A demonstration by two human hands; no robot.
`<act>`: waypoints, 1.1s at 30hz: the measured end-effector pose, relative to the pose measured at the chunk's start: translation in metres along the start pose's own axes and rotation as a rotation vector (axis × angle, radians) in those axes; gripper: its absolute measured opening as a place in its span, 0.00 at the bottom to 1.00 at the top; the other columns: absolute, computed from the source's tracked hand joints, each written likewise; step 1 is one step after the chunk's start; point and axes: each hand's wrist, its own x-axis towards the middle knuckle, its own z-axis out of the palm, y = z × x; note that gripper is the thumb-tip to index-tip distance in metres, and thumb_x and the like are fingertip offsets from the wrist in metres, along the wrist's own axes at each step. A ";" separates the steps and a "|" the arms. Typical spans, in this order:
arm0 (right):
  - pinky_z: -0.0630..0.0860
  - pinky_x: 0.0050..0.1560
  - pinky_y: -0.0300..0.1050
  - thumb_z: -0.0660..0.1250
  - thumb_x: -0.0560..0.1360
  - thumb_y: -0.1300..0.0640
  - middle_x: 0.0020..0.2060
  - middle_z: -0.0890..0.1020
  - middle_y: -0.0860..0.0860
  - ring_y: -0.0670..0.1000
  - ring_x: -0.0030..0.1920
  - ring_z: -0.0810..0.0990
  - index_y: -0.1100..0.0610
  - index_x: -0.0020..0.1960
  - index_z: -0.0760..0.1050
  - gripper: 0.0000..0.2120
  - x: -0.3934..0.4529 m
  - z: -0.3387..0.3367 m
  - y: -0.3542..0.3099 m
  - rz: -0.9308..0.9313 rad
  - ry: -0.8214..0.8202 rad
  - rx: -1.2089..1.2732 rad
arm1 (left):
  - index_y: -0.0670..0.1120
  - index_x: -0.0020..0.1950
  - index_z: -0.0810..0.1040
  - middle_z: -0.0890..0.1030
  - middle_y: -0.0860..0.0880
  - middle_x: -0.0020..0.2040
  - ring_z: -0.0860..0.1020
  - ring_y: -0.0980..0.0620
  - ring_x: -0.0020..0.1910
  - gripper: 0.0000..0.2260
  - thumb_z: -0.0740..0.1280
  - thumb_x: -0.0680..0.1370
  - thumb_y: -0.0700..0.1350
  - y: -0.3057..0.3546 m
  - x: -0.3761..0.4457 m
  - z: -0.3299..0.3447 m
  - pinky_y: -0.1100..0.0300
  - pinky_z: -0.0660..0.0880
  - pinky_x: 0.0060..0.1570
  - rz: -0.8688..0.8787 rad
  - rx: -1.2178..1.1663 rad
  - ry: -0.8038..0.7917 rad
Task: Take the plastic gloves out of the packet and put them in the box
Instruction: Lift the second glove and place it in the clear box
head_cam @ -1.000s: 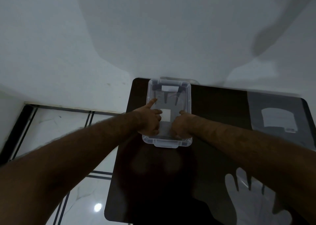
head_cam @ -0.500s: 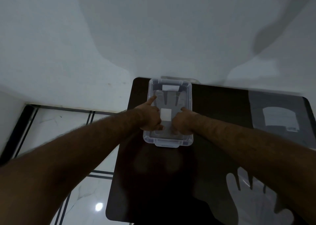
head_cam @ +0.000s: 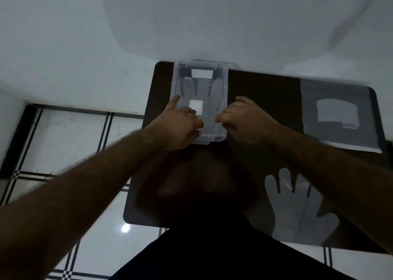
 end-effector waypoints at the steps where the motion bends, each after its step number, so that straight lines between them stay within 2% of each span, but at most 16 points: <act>1: 0.58 0.80 0.62 0.65 0.83 0.53 0.63 0.85 0.46 0.51 0.69 0.79 0.45 0.66 0.81 0.14 -0.019 0.001 -0.001 0.005 0.020 0.037 | 0.55 0.70 0.80 0.83 0.50 0.68 0.72 0.48 0.77 0.18 0.59 0.85 0.58 0.018 -0.007 0.001 0.32 0.43 0.81 0.000 -0.044 0.020; 4: 0.59 0.80 0.58 0.65 0.83 0.51 0.60 0.86 0.46 0.49 0.67 0.79 0.45 0.64 0.82 0.12 -0.079 0.014 -0.007 0.015 0.061 0.118 | 0.56 0.68 0.80 0.84 0.54 0.65 0.75 0.51 0.73 0.16 0.60 0.85 0.59 0.071 -0.024 0.009 0.36 0.51 0.82 0.046 -0.166 0.077; 8: 0.60 0.79 0.55 0.66 0.82 0.49 0.60 0.85 0.47 0.49 0.67 0.79 0.47 0.64 0.82 0.13 -0.170 0.049 -0.006 0.051 0.053 0.173 | 0.58 0.67 0.80 0.84 0.57 0.61 0.78 0.55 0.66 0.15 0.60 0.84 0.59 0.144 -0.028 0.033 0.45 0.63 0.77 0.124 -0.218 0.110; 12: 0.60 0.79 0.55 0.65 0.82 0.49 0.63 0.83 0.48 0.51 0.69 0.77 0.46 0.64 0.81 0.13 -0.254 0.089 0.004 0.112 -0.065 0.201 | 0.57 0.70 0.79 0.83 0.55 0.64 0.77 0.54 0.67 0.16 0.61 0.85 0.58 0.214 -0.015 0.060 0.49 0.66 0.74 0.205 -0.235 0.071; 16: 0.64 0.78 0.55 0.65 0.83 0.44 0.64 0.83 0.48 0.51 0.68 0.78 0.46 0.65 0.81 0.14 -0.328 0.135 0.014 0.176 -0.123 0.206 | 0.56 0.69 0.79 0.82 0.55 0.64 0.77 0.54 0.66 0.16 0.64 0.84 0.58 0.275 0.003 0.096 0.51 0.68 0.71 0.281 -0.219 -0.001; 18: 0.65 0.78 0.55 0.64 0.81 0.39 0.66 0.82 0.47 0.51 0.70 0.77 0.45 0.66 0.79 0.18 -0.357 0.157 0.016 0.213 -0.159 0.227 | 0.55 0.69 0.79 0.82 0.54 0.65 0.77 0.52 0.66 0.17 0.66 0.82 0.59 0.301 0.010 0.117 0.51 0.68 0.68 0.312 -0.170 -0.028; 21: 0.63 0.79 0.58 0.67 0.76 0.34 0.73 0.78 0.48 0.54 0.75 0.73 0.46 0.73 0.75 0.30 -0.387 0.187 0.014 0.213 -0.230 0.198 | 0.53 0.71 0.77 0.79 0.51 0.69 0.75 0.48 0.68 0.24 0.71 0.78 0.62 0.329 0.016 0.146 0.49 0.70 0.68 0.347 -0.055 -0.068; 23: 0.64 0.78 0.59 0.74 0.75 0.38 0.74 0.77 0.51 0.56 0.76 0.73 0.49 0.76 0.73 0.34 -0.399 0.204 0.011 0.199 -0.236 0.160 | 0.53 0.73 0.75 0.78 0.50 0.70 0.75 0.46 0.69 0.28 0.74 0.76 0.62 0.343 0.016 0.160 0.47 0.71 0.68 0.336 0.015 -0.084; 25: 0.68 0.76 0.60 0.78 0.74 0.45 0.72 0.79 0.53 0.57 0.73 0.76 0.51 0.75 0.75 0.32 -0.406 0.215 0.007 0.192 -0.206 0.119 | 0.53 0.73 0.76 0.78 0.50 0.69 0.76 0.46 0.68 0.27 0.76 0.76 0.58 0.355 0.013 0.172 0.47 0.73 0.67 0.309 0.042 -0.074; 29: 0.74 0.71 0.57 0.77 0.76 0.55 0.66 0.83 0.53 0.56 0.67 0.81 0.50 0.69 0.79 0.22 -0.409 0.224 0.001 0.203 -0.084 0.068 | 0.53 0.65 0.82 0.83 0.52 0.61 0.80 0.48 0.59 0.15 0.74 0.78 0.50 0.368 0.005 0.185 0.49 0.75 0.61 0.285 0.042 0.041; 33: 0.77 0.69 0.59 0.77 0.76 0.54 0.61 0.85 0.52 0.55 0.63 0.84 0.50 0.64 0.82 0.17 -0.409 0.224 0.002 0.178 -0.031 0.032 | 0.53 0.53 0.87 0.87 0.53 0.50 0.82 0.50 0.48 0.07 0.77 0.75 0.46 0.375 -0.003 0.191 0.52 0.77 0.50 0.282 -0.028 0.198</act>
